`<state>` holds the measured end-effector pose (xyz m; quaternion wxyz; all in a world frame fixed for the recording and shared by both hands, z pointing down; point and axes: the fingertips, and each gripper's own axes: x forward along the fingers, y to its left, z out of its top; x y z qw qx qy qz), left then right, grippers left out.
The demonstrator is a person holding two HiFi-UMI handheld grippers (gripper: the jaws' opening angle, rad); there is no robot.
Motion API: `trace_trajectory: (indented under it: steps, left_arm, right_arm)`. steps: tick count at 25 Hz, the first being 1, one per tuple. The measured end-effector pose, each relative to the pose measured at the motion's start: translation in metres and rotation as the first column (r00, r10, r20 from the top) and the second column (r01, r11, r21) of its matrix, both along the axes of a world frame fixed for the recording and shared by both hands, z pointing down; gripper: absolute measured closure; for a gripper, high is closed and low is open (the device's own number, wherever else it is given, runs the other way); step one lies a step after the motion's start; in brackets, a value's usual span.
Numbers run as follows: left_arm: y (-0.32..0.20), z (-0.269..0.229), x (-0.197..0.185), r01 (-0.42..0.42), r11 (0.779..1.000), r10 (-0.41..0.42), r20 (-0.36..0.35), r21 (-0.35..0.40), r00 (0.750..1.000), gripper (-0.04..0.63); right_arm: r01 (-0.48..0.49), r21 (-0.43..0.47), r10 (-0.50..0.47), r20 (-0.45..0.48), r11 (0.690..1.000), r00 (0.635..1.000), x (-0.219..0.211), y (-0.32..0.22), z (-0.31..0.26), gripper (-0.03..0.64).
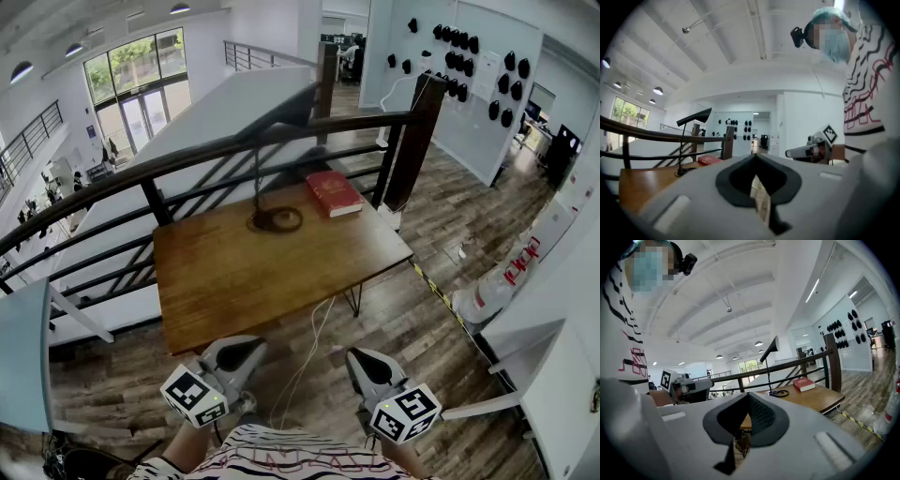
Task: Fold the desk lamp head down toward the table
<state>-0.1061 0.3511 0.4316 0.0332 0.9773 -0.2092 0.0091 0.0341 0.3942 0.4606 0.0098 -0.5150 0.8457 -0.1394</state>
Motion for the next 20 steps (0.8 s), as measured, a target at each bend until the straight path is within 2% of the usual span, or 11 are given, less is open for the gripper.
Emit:
trace_trajectory:
  steps: [4, 8, 10, 11, 12, 13, 20]
  left_arm:
    - [-0.001, 0.010, 0.003, -0.004, 1.000, 0.004, -0.005, 0.011, 1.000, 0.594]
    - [-0.005, 0.019, -0.005, 0.042, 0.999, -0.042, 0.011, 0.018, 0.999, 0.592]
    - [-0.014, 0.023, -0.010, 0.065, 0.998, -0.066, 0.008, 0.009, 0.998, 0.591]
    - [-0.020, 0.024, -0.012, 0.073, 0.997, -0.073, 0.000, 0.001, 0.997, 0.539]
    - [-0.028, 0.026, -0.013, 0.078, 0.997, -0.078, -0.008, -0.005, 0.997, 0.457]
    - [-0.036, 0.028, -0.014, 0.081, 0.997, -0.081, -0.012, -0.010, 0.997, 0.427]
    - [-0.106, 0.024, -0.031, 0.098, 0.995, -0.099, -0.020, -0.025, 0.995, 0.410]
  right_arm:
    - [0.004, 0.019, -0.005, 0.035, 1.000, 0.999, 0.001, -0.007, 0.006, 0.615]
    - [-0.015, 0.019, 0.015, 0.025, 1.000, 1.000, -0.004, -0.014, 0.012, 0.613]
    - [-0.025, 0.017, 0.025, 0.017, 1.000, 1.000, -0.007, -0.023, 0.014, 0.512]
    - [-0.030, 0.021, 0.030, 0.020, 0.999, 0.999, -0.008, -0.029, 0.013, 0.481]
    - [-0.034, 0.026, 0.033, 0.026, 0.999, 0.999, -0.009, -0.036, 0.012, 0.480]
    - [-0.036, 0.030, 0.035, 0.029, 0.999, 0.999, -0.010, -0.044, 0.012, 0.479]
    - [-0.060, 0.034, 0.060, 0.008, 0.998, 0.998, -0.021, -0.109, -0.002, 0.414]
